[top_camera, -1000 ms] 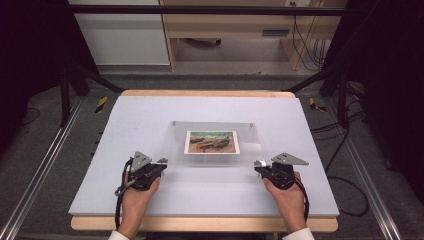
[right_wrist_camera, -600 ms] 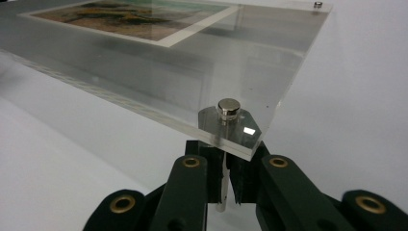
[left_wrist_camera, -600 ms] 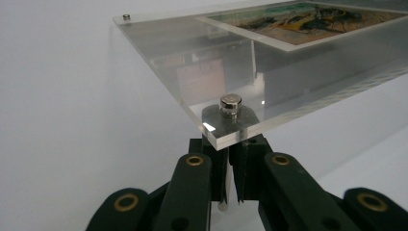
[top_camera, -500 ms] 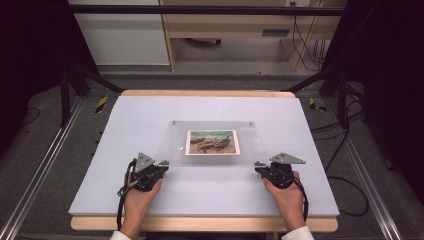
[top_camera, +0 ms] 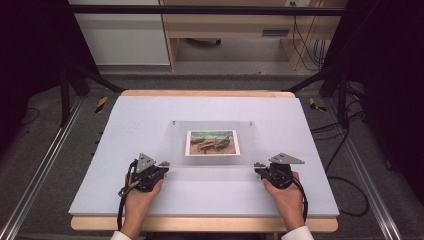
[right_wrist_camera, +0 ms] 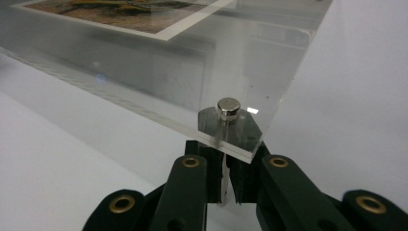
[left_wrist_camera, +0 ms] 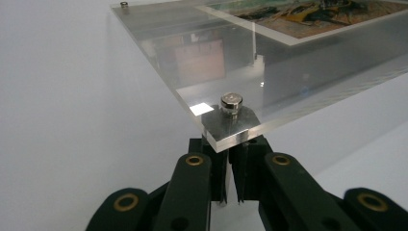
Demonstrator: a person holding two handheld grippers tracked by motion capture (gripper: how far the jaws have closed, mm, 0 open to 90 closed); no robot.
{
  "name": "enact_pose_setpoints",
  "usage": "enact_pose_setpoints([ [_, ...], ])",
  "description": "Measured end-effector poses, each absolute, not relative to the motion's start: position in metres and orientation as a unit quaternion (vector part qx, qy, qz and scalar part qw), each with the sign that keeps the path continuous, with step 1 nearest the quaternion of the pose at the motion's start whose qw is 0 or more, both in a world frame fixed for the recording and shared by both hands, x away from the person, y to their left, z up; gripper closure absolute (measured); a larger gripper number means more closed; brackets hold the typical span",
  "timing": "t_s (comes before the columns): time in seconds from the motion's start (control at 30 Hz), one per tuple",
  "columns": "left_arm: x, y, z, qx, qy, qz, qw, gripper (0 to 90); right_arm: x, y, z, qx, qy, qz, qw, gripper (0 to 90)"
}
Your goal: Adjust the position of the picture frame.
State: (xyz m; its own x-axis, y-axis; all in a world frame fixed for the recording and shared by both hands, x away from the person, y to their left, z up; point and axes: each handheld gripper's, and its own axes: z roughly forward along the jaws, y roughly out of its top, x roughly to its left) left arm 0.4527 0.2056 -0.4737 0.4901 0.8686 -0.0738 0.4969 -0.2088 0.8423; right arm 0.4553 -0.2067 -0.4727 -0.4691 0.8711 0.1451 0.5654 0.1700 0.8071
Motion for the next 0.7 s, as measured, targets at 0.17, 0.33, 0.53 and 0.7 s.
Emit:
enact_pose_setpoints([
  [0.17, 0.4525, 0.2055, -0.4728, 0.748, 0.458, 0.21, 0.433, 84.0, 0.4551, -0.207, -0.4723, 0.485, 0.742, 0.426, 0.18, 84.5],
  [0.33, 0.4531, 0.2056, -0.4734, 0.748, 0.457, 0.211, 0.432, 83.9, 0.4552, -0.2071, -0.4724, 0.485, 0.743, 0.425, 0.18, 84.3],
  [0.53, 0.4536, 0.2058, -0.4729, 0.749, 0.456, 0.209, 0.432, 83.9, 0.4549, -0.2078, -0.4722, 0.483, 0.743, 0.427, 0.18, 84.2],
  [0.7, 0.4542, 0.2062, -0.4729, 0.75, 0.456, 0.209, 0.431, 83.9, 0.4549, -0.2076, -0.4722, 0.483, 0.744, 0.427, 0.179, 83.9],
])
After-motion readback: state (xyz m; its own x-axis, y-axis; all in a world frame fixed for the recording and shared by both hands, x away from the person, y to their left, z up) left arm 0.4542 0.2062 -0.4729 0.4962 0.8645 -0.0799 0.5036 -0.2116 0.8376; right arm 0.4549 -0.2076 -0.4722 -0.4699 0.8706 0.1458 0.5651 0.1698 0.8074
